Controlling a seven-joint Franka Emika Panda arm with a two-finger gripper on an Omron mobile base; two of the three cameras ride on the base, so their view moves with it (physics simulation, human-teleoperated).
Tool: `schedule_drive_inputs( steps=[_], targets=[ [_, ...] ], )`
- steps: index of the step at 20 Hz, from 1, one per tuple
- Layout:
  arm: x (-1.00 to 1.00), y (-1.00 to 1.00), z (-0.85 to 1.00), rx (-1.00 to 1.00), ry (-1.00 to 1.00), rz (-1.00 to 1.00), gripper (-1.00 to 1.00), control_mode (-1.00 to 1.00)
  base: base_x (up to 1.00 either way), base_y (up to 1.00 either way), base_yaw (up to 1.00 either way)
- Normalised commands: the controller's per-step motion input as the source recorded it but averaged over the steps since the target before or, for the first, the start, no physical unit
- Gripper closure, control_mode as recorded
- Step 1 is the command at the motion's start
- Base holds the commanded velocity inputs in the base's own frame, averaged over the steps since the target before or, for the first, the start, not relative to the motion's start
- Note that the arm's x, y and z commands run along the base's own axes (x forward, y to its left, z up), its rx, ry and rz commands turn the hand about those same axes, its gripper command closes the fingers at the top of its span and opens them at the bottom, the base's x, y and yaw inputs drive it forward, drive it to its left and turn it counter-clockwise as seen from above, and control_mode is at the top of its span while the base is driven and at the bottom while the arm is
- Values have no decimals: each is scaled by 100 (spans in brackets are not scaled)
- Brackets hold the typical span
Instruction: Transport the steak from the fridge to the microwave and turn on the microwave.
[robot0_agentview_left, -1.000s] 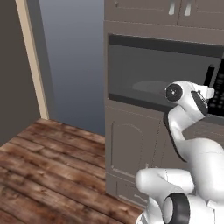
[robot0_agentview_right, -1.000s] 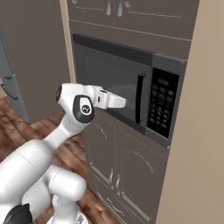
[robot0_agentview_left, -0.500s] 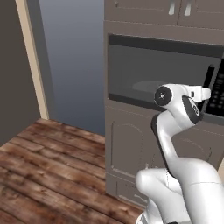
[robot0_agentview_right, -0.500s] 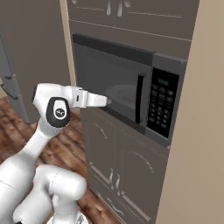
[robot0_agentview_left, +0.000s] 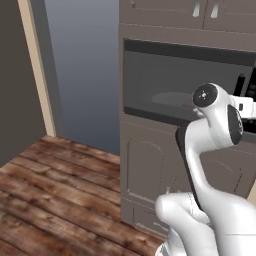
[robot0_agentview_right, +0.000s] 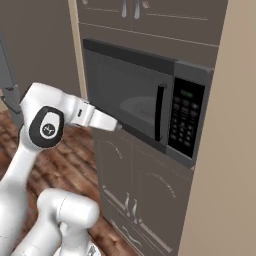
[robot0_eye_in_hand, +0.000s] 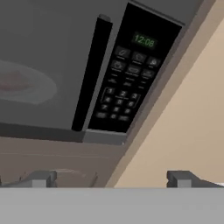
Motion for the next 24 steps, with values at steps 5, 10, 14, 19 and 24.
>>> schedule_drive_inputs(
  steps=[5,10,14,19,24],
  targets=[
    [0,-36,-10,4,-7,1,-100,-100,0,0,0],
    [18,-40,-19,14,0,7,-100,-100,0,0,0],
    [4,-31,-23,0,-1,0,-100,-100,0,0,0],
    [16,-10,-16,0,0,0,-100,-100,0,0,0],
    [8,-1,0,0,0,0,-100,-100,0,0,0]
  ],
)
